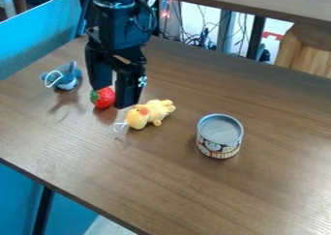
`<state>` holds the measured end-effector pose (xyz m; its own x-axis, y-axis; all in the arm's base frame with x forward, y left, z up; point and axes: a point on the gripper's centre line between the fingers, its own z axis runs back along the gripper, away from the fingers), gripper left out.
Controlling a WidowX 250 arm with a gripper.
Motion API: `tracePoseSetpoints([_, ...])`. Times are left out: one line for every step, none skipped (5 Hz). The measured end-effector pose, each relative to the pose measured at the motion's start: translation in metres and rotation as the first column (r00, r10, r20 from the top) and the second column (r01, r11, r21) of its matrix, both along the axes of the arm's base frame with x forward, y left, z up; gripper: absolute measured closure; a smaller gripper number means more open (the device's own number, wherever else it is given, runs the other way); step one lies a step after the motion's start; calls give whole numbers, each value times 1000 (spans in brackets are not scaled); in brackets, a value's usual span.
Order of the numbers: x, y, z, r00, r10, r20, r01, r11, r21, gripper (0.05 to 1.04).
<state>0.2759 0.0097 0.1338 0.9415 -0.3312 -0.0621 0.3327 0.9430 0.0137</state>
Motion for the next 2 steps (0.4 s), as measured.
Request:
tracePoseSetpoints([-1,-1,-8,1000,11,-26,-11,1000,-1,82])
tracePoseSetpoints([19,-45,-13,986,133,98,-128,990,-53,82])
